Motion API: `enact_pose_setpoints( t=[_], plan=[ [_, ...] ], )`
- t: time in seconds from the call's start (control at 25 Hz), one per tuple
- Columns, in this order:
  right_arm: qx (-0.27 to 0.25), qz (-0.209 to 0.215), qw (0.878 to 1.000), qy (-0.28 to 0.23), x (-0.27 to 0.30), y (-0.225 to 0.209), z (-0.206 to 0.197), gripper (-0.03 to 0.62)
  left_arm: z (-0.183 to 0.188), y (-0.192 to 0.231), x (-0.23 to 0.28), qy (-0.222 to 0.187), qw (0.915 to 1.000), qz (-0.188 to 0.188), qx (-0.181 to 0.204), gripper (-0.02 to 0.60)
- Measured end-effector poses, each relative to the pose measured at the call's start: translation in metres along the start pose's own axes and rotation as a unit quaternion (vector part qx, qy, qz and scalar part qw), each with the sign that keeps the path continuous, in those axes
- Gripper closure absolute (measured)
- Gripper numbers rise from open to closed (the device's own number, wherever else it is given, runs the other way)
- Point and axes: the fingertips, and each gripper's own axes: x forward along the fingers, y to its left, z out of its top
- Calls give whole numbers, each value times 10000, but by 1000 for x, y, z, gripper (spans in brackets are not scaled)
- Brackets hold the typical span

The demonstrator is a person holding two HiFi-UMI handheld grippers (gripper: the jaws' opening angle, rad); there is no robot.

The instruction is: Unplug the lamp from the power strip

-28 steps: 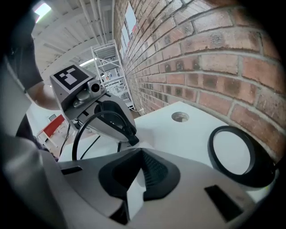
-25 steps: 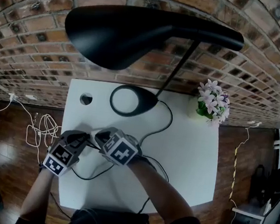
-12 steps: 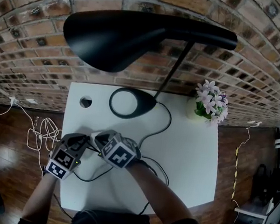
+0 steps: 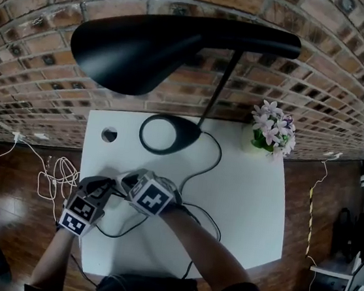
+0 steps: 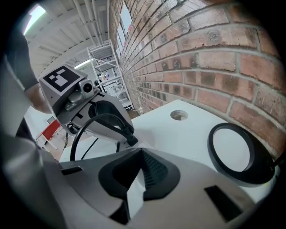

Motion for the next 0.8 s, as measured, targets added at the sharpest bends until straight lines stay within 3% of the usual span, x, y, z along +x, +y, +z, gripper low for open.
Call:
enact_pose_setpoints(
  t=[0.52,0.72,0.8],
  plan=[
    [23,-136,9999,92,-1,-7,-3,591,1,4,0,13,9994,69,-332,520],
    [179,-23,9998,70,0,-6,-4,591,0,5,-1,26,9982,50,-604,523],
    [229,17,9997,43,0,-6,-4,591,1,3,-1,44,9986,34,-526,523]
  ],
)
